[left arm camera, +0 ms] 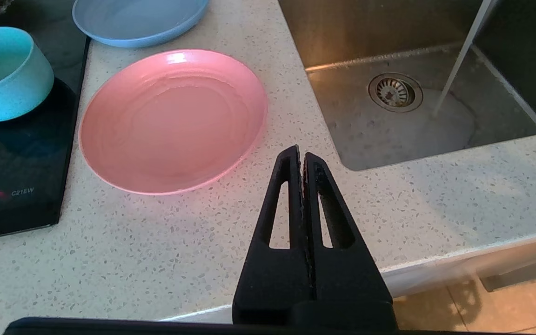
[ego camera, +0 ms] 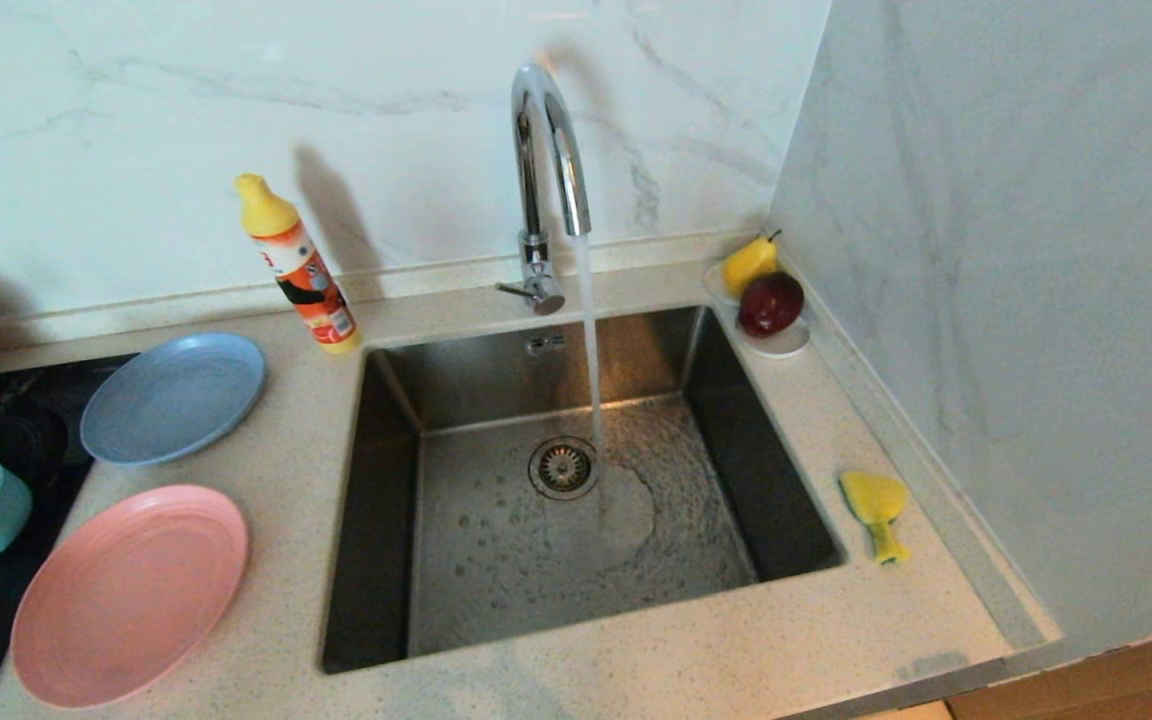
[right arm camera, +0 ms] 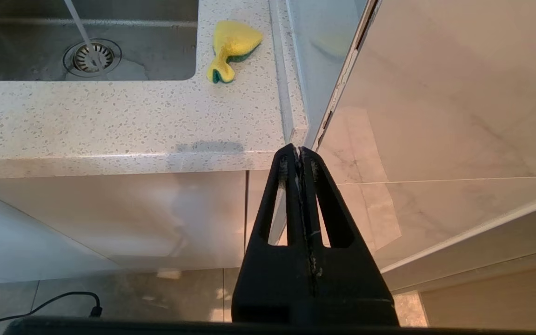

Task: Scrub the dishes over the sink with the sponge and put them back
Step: Turn off the faucet

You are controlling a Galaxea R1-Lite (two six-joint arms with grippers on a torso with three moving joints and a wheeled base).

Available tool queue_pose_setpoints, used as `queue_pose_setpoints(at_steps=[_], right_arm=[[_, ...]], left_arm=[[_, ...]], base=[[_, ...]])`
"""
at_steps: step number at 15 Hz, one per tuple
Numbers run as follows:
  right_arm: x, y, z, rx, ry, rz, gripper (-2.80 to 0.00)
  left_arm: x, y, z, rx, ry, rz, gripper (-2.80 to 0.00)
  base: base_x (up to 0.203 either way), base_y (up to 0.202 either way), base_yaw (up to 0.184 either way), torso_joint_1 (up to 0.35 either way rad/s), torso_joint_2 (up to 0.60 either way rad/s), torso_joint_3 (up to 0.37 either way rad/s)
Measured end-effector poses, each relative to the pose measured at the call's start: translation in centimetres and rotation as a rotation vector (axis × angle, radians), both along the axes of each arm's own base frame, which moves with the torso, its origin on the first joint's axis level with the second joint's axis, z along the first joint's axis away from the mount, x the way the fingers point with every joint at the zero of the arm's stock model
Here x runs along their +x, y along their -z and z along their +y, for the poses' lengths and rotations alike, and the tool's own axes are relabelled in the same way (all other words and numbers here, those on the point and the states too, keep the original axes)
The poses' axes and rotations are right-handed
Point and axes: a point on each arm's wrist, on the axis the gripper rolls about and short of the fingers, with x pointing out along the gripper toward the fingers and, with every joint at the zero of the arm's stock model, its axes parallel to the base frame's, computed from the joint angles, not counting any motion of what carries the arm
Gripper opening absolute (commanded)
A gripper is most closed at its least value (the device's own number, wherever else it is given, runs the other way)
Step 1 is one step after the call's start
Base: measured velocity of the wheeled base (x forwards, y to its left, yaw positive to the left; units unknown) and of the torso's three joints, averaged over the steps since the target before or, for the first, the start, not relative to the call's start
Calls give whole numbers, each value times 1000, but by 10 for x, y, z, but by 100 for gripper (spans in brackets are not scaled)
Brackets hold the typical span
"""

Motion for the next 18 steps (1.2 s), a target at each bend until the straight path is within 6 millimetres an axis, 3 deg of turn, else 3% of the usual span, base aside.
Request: queue_pose_setpoints(at_steps=[15, 16, 18], right_arm=[[0, 1, 0, 9, 1, 2, -280], [0, 0, 0, 13, 1, 1, -280], [0, 0, 0, 14, 2, 1, -280]], left_arm=[[0, -1, 0, 19, -4, 4, -280], [-3, -10, 0, 18, 2, -11, -280], [-14, -46, -1, 4, 23, -65, -280]], base=[[0, 0, 0, 0, 0, 0], [0, 0, 0, 0, 0, 0], [0, 0, 0, 0, 0, 0]])
